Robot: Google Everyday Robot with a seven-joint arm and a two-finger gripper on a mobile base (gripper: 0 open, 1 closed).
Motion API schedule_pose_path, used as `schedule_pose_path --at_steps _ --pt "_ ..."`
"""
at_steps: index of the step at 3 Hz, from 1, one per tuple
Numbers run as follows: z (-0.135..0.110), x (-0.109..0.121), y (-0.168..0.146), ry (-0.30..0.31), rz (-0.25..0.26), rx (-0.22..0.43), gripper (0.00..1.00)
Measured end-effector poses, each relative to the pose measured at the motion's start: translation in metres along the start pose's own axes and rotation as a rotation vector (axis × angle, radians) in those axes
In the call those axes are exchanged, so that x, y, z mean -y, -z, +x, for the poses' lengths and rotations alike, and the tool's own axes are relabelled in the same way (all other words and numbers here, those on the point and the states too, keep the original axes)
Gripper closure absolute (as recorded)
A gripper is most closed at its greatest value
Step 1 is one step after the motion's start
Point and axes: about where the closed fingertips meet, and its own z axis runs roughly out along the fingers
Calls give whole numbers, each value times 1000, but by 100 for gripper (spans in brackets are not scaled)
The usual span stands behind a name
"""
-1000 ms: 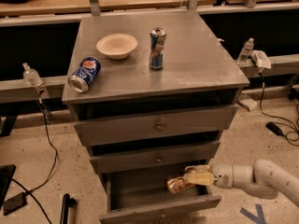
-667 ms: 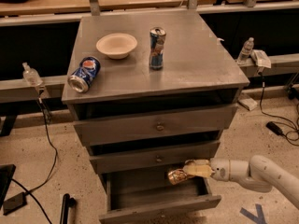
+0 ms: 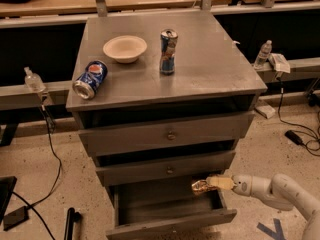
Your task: Place orange can into bottom drawer
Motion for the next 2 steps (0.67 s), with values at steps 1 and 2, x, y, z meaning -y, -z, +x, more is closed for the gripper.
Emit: schedule_pose_path --at_steps 1,2 --pt "10 37 3 -52 38 -6 100" --pt "10 36 3 -52 36 -7 100"
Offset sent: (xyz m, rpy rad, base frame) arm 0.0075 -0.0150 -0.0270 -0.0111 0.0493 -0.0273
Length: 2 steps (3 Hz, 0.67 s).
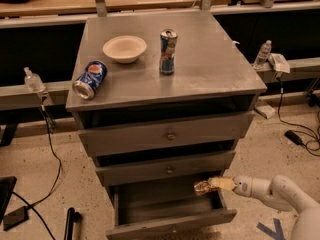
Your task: Place orange can into bottom drawer
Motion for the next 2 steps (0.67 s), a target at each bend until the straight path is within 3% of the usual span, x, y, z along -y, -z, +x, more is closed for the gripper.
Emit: schedule_pose_path --at_steps 1,2 --pt "12 13 -20 -37 -32 -53 100" --pt "37 38 -47 -59 -26 -125 100"
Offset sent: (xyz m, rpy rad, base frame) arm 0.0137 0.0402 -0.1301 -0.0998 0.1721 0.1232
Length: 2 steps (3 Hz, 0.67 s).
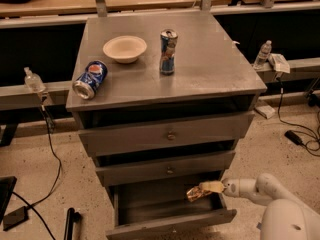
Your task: Place orange can into bottom drawer
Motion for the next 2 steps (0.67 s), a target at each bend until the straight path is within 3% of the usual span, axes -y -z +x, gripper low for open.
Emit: schedule_pose_path --at_steps 1,2 --pt "20 26 -23 -15 22 -65 100" --pt "34 46 -33 -36 21 -90 100"
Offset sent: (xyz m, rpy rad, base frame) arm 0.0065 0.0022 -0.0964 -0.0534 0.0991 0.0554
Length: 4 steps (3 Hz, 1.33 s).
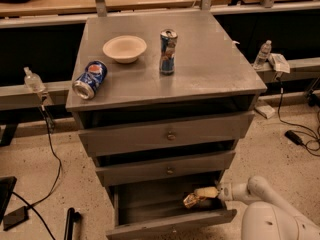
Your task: Place orange can into bottom drawer
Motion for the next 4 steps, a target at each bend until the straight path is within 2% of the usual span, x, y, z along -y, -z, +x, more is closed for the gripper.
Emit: schedule_pose_path --at_steps 1,4 --pt "1 5 -3 -1 0 -2 88" --pt "4 3 -11 -4 -9 -11 19"
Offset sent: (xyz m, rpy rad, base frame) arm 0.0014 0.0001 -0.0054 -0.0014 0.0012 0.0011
